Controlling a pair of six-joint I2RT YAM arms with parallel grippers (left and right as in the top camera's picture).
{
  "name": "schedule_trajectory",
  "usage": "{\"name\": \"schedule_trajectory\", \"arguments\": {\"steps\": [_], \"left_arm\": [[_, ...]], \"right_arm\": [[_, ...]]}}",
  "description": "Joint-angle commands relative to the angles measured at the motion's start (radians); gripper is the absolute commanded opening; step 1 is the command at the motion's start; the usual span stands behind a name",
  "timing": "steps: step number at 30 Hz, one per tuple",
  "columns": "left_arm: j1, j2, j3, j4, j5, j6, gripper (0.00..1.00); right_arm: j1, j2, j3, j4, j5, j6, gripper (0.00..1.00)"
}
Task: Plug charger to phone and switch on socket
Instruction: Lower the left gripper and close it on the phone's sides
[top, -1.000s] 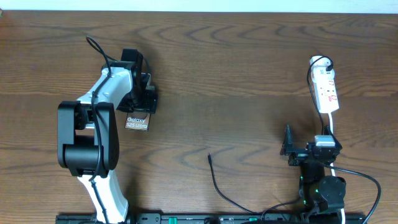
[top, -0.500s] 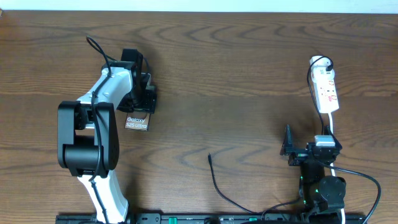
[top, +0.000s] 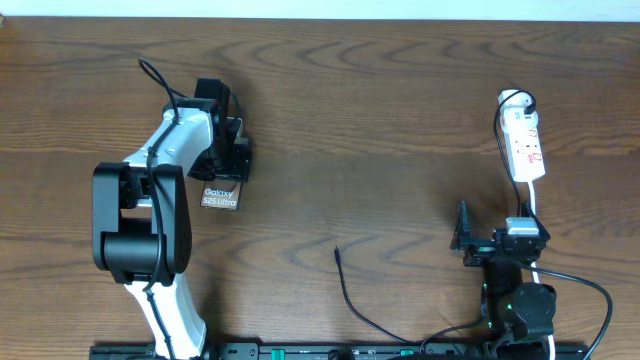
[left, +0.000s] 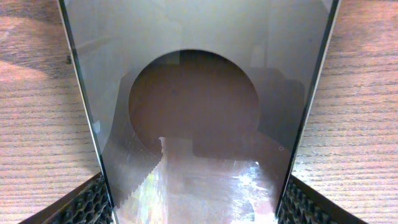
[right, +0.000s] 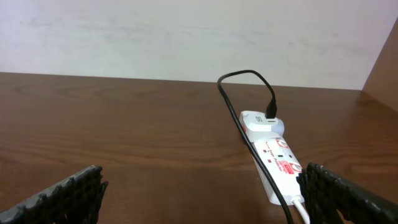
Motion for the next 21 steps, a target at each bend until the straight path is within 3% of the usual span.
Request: {"name": "schedule_trajectory", "arguments": {"steps": [1, 15, 21], "left_arm": [[0.0, 0.023, -0.037, -0.004, 0.016, 0.006, 0.67], [0.0, 0.023, -0.037, -0.004, 0.016, 0.006, 0.53], [0.0, 0.023, -0.037, -0.004, 0.016, 0.006, 0.28]], "right_arm": [[-0.004, -0.006, -0.001, -0.004, 0.006, -0.005, 0.99], [-0.004, -0.006, -0.001, -0.004, 0.006, -0.005, 0.99], [-0.004, -0.006, -0.001, -0.004, 0.006, -0.005, 0.99]]}}
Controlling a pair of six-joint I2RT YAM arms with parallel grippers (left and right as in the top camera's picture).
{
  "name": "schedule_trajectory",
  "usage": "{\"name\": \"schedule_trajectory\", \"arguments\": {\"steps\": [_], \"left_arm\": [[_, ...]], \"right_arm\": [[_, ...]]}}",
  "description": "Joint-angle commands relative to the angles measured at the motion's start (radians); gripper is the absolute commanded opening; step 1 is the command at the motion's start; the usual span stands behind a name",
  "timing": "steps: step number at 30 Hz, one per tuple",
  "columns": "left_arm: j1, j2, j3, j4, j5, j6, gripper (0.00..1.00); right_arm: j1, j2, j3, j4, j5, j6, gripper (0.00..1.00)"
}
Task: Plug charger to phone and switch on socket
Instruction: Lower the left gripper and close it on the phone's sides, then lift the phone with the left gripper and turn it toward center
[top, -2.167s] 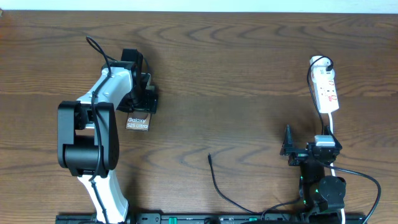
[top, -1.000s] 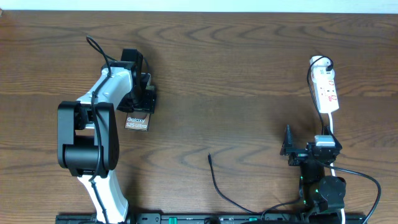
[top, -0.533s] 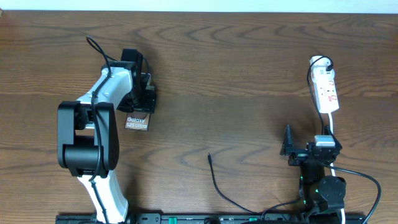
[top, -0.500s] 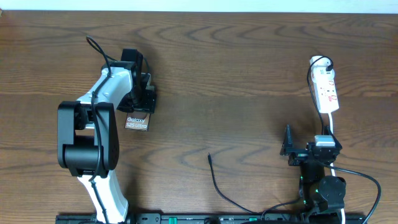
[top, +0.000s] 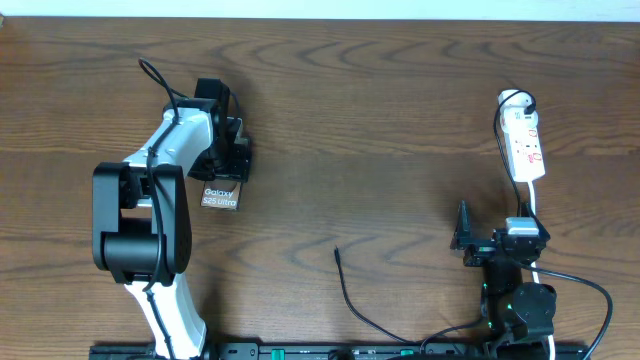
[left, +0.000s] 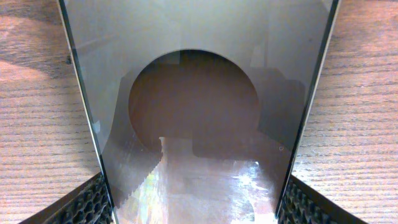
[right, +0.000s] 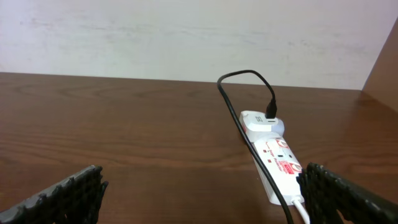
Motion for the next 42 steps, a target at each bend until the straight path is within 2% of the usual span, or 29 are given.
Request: {"name": "schedule_trajectory", "arguments": {"steps": [1, 7, 16, 22, 33, 36, 39, 42], "left_arm": [[0.0, 0.023, -0.037, -0.004, 0.016, 0.006, 0.24], [0.0, 0.023, -0.037, -0.004, 0.016, 0.006, 0.08], [0.0, 0.018, -0.031, -0.006, 0.016, 0.007, 0.07], [0.0, -0.008, 0.047, -0.064, 0.016, 0.006, 0.07], [0.0, -0.187, 0.105, -0.099, 0.017, 0.005, 0.08], [0.001, -0.221, 0.105, -0.118, 0.022, -0.039, 0.07], [0.001, -0.237, 0.105, -0.144, 0.096, -0.082, 0.07], [0.001, -0.238, 0.105, -0.172, 0.269, -0.085, 0.08]], "right_arm": [[-0.004, -0.006, -0.001, -0.004, 0.006, -0.005, 0.99], [-0.004, -0.006, -0.001, -0.004, 0.006, -0.005, 0.99], [-0.004, -0.006, -0.001, -0.004, 0.006, -0.005, 0.99], [-0.004, -0.006, -0.001, -0.004, 0.006, -0.005, 0.99], [-0.004, -0.006, -0.001, -0.004, 0.006, -0.005, 0.99], [-0.004, -0.006, -0.001, -0.004, 0.006, -0.005, 0.99], [-0.004, -0.006, -0.001, -0.004, 0.006, -0.005, 0.99], [-0.004, -0.006, -0.001, -0.004, 0.006, -0.005, 0.99]]}}
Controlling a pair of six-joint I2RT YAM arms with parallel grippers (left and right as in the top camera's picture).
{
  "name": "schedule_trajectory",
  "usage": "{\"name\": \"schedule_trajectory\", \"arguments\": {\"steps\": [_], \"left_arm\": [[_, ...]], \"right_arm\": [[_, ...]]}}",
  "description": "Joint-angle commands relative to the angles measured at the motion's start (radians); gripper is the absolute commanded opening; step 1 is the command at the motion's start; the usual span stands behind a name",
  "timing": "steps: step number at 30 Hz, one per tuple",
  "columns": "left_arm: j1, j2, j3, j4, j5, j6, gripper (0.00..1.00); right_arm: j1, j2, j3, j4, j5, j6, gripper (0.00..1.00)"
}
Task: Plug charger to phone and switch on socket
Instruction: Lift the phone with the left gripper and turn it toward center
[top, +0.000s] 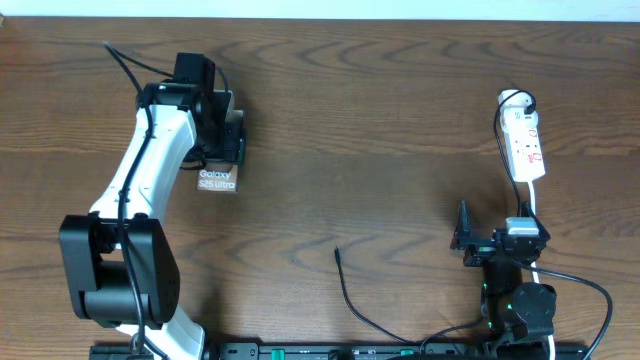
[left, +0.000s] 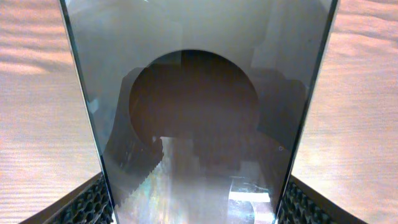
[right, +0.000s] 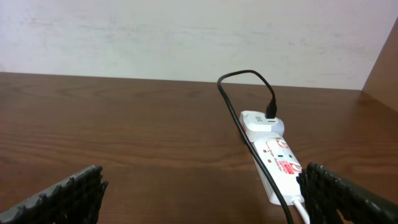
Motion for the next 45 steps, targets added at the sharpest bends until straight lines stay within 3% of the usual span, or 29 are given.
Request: {"name": "schedule_trajectory", "arguments": {"steps": [1, 8, 9, 11, 15, 19, 25, 31, 38, 45], "left_arm": [[0.0, -0.013, 0.027, -0.029, 0.228, -0.033, 0.08], [0.0, -0.013, 0.027, -0.04, 0.699, -0.037, 0.07], [0.0, -0.013, 0.027, -0.035, 0.807, -0.094, 0.07], [0.0, -0.013, 0.027, -0.023, 0.856, -0.217, 0.08], [0.0, -0.013, 0.027, -0.016, 0.859, -0.565, 0.07], [0.0, -0.013, 0.027, -0.019, 0.86, -0.825, 0.07], [0.0, -0.013, 0.027, -0.018, 0.938, -1.096, 0.07], [0.0, -0.013, 0.027, -0.018, 0.98, -1.163, 0.07], [0.002, -0.013, 0.027, -0.018, 1.088, -1.162, 0.07], [0.027, -0.013, 0.027, -0.019, 1.095, -1.147, 0.07]], "right_arm": [[-0.004, -0.006, -0.001, -0.004, 0.006, -0.005, 0.99], [-0.004, -0.006, -0.001, -0.004, 0.006, -0.005, 0.99], [-0.004, -0.006, -0.001, -0.004, 0.006, -0.005, 0.99], [-0.004, -0.006, -0.001, -0.004, 0.006, -0.005, 0.99], [-0.004, -0.006, -0.001, -0.004, 0.006, -0.005, 0.99], [-0.004, -0.006, -0.001, -0.004, 0.006, -0.005, 0.99], [-0.004, -0.006, -0.001, -0.004, 0.006, -0.005, 0.99], [-0.004, -0.006, -0.001, -0.004, 0.006, -0.005, 0.99], [-0.004, -0.006, -0.001, -0.004, 0.006, -0.005, 0.99], [-0.004, -0.006, -0.001, -0.004, 0.006, -0.005, 0.99]]}}
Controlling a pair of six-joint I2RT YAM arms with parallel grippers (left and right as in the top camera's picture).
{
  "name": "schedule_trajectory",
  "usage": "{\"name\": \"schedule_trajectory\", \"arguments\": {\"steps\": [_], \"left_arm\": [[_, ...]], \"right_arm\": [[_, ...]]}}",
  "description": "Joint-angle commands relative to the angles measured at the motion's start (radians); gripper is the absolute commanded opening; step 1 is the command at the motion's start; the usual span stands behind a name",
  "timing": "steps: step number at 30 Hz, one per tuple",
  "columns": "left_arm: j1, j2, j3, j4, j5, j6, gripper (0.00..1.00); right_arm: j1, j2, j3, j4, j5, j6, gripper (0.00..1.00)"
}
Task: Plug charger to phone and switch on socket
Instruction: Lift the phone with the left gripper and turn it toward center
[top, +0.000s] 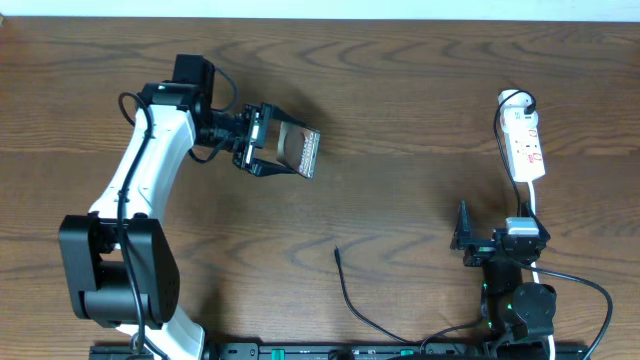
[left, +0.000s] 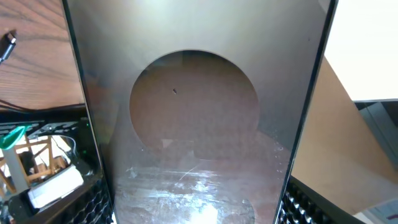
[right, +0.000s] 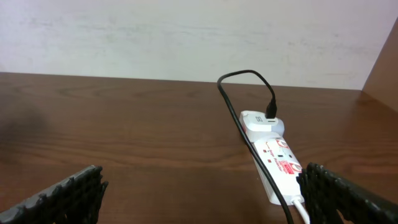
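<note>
My left gripper (top: 262, 141) is shut on the phone (top: 297, 150), holding it lifted and turned on edge above the table's left middle; the phone's dark glass (left: 194, 118) fills the left wrist view between the pads (left: 93, 205). The black charger cable's free plug (top: 337, 251) lies on the table near the front centre. The white socket strip (top: 525, 140) lies at the far right with a black plug in its far end (right: 271, 111). My right gripper (top: 463, 240) rests open in front of the strip, nothing between its fingers (right: 68, 193).
The wooden table (top: 400, 130) spans the view. The cable runs from the free plug toward the front edge (top: 370, 320). A white lead (top: 535, 215) runs from the strip past the right arm's base.
My left gripper has swung the phone to the right and tipped it up, from flat near the far left to on edge toward the centre. The right arm has not moved.
My left gripper was shut on the phone lying low at the left of the table, and stayed so. Then the arm stretched and held the phone farther back. Now the phone is raised, turned and shifted rightward. The right gripper stayed open throughout.
</note>
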Motion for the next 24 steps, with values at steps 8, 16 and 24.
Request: {"name": "schedule_trajectory", "arguments": {"steps": [8, 16, 24], "left_arm": [[0.039, -0.013, 0.027, -0.002, 0.067, 0.022, 0.08], [0.039, -0.013, 0.027, -0.002, 0.068, 0.036, 0.07], [0.042, -0.013, 0.027, -0.002, 0.168, 0.087, 0.08]], "right_arm": [[-0.004, -0.006, -0.001, -0.004, 0.006, -0.005, 0.99], [-0.004, -0.006, -0.001, -0.004, 0.006, -0.005, 0.99], [-0.004, -0.006, -0.001, -0.004, 0.006, -0.005, 0.99]]}}
